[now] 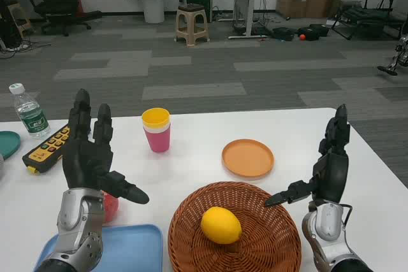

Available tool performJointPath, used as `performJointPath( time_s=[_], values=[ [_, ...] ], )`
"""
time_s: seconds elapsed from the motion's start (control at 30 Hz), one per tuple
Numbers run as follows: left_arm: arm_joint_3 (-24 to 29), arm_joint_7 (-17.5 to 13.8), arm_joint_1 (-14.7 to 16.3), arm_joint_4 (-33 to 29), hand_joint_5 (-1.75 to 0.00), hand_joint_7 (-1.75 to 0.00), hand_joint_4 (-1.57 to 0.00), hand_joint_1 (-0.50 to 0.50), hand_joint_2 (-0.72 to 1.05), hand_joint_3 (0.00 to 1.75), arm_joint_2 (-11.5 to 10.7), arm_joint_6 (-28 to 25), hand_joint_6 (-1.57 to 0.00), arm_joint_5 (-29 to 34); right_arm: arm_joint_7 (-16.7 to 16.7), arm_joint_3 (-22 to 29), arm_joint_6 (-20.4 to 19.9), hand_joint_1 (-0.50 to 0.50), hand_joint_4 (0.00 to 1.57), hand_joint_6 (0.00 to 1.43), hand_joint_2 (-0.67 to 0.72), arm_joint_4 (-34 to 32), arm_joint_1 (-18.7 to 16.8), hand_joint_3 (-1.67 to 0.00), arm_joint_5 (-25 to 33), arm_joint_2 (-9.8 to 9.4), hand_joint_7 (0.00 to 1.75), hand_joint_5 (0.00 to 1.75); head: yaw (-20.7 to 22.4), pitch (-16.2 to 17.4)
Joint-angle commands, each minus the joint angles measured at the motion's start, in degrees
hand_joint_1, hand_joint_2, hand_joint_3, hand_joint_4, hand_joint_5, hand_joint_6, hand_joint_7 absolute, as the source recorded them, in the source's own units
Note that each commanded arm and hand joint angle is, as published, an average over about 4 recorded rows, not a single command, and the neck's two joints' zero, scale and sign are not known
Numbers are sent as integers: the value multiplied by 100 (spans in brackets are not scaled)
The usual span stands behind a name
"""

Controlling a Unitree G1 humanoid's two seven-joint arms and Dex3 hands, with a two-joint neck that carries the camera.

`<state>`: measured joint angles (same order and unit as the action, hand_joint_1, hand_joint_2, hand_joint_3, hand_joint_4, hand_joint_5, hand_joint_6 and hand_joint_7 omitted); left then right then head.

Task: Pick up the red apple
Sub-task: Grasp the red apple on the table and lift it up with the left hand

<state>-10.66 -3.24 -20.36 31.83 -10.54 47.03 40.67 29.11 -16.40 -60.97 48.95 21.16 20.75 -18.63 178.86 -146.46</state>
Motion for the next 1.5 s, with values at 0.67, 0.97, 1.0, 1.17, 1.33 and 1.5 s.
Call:
performJointPath(
  time_s=[0.67,0.97,1.0,1.17,1.33,1.5],
  values=[
    [-673,473,-496,254,0,0,0,-50,-72,9,-306,465,0,829,62,214,-40,33,0,0,68,-210,204,0,-458,272,0,0,-11,23],
    [-543,473,-443,254,0,0,0,-50,-72,9,-273,469,0,776,64,190,-47,35,0,0,69,-241,156,0,-379,233,0,0,1192,723],
    [-499,475,-434,254,0,0,0,-50,-72,9,-268,471,0,730,64,190,-47,34,0,0,71,-243,143,0,-370,228,0,0,1338,751],
    [-255,473,-370,254,0,0,0,-50,-72,9,-257,471,0,466,66,190,-47,35,0,0,68,-243,95,0,-326,202,0,0,2273,730],
    [99,473,-219,254,0,0,0,-50,-72,9,-299,438,0,275,68,155,-47,34,0,0,71,-223,55,0,-260,176,0,0,2693,655],
    [556,473,-43,254,0,0,0,-50,-72,9,-325,390,0,91,68,120,-47,35,0,0,72,-197,51,0,-212,145,0,0,2739,604]
  ],
)
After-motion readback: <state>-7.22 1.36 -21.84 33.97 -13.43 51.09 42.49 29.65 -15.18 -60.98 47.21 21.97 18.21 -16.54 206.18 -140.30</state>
